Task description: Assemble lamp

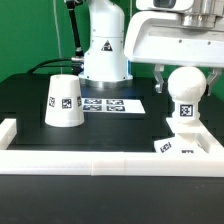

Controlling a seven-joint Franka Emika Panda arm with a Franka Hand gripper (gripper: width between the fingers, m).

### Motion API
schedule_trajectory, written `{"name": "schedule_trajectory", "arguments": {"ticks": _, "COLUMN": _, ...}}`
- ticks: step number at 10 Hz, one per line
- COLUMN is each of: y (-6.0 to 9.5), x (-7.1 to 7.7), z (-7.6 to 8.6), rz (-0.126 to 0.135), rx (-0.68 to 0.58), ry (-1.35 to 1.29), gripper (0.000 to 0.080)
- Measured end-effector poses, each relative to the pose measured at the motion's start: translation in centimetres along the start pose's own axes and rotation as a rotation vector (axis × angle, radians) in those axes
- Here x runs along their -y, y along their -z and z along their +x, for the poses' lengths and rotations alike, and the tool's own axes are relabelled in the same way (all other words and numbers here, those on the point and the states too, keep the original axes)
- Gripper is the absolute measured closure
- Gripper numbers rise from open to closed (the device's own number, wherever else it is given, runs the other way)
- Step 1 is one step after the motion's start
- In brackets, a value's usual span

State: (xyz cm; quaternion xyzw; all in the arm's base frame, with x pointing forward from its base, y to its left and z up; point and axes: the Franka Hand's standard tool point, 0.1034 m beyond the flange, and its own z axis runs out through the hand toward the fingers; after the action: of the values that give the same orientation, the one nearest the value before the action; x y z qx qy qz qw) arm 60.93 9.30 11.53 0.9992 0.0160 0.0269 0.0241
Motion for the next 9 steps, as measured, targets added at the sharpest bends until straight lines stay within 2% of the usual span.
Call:
{"name": "schedule_trajectory", "arguments": {"ticks": 1, "y": -0.08, "x": 0.36, "z": -0.3, "rz": -0.006, "rx": 0.011, "ry": -0.155, "gripper": 0.0223}}
{"name": "schedule_trajectory", "arguments": {"ticks": 3, "y": -0.19, "x": 0.65, "z": -0.47, "rz": -0.012, "rx": 0.011, "ry": -0.299, "gripper": 0.0223}}
{"name": "schedule_trajectory", "arguments": {"ticks": 8, "y": -0.18, "x": 0.85, "z": -0.51, "rz": 0.004, "rx": 0.018, "ry": -0.564, "gripper": 0.0223}}
{"name": "schedule_trajectory", "arguments": {"ticks": 9, "y": -0.21, "x": 1.05, "z": -0.75, "rz": 0.015, "rx": 0.04, "ry": -0.693, "gripper": 0.0223}}
